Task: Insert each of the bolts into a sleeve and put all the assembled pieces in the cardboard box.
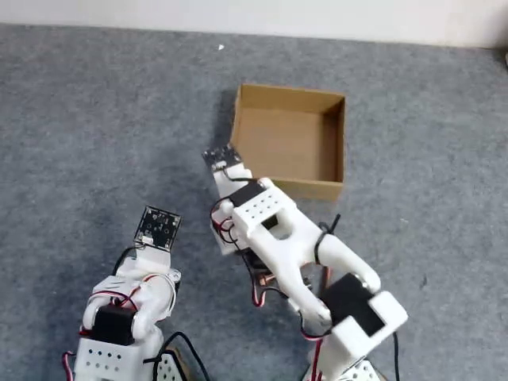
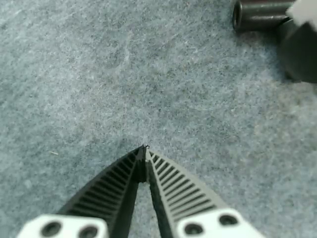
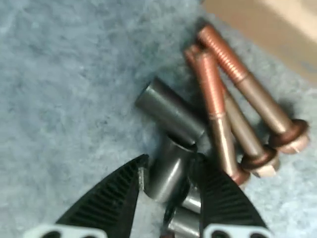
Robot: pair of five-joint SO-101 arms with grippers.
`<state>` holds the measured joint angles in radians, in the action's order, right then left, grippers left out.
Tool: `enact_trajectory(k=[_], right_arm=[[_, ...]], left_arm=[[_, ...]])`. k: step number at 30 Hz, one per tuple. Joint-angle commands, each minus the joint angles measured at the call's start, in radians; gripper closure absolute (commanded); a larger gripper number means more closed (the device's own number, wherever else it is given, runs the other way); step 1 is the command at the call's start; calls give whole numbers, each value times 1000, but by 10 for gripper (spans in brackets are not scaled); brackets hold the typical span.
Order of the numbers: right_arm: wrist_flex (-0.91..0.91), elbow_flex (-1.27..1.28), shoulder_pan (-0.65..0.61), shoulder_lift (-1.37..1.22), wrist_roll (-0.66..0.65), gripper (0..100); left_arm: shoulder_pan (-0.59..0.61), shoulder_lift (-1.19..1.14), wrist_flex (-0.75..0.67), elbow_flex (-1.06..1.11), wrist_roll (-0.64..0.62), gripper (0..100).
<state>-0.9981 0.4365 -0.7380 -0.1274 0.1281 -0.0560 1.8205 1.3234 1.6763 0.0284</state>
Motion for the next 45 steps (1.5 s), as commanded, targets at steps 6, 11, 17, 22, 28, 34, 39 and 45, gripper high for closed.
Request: enact_trajectory(k=[6, 11, 17, 22, 28, 34, 39, 45], right_arm=[[8, -50, -5, -76, 5, 926], [-27, -51, 19, 8, 5, 993], [-133, -51, 110, 248, -51, 995], [-237, -45, 148, 490, -78, 995], [-303, 39, 216, 750, -80, 995], [-300, 183, 314, 923, -80, 995], [-298, 274, 412, 1003, -84, 995], [-214, 430, 541, 1058, -123, 995]], left_arm=[[-15, 13, 5, 19, 2, 993], [-15, 13, 5, 19, 2, 993], [-15, 13, 5, 19, 2, 993], [-15, 13, 5, 19, 2, 993], [-15, 13, 5, 19, 2, 993], [-15, 13, 5, 19, 2, 993], [-15, 13, 5, 19, 2, 993], [-15, 13, 5, 19, 2, 993]])
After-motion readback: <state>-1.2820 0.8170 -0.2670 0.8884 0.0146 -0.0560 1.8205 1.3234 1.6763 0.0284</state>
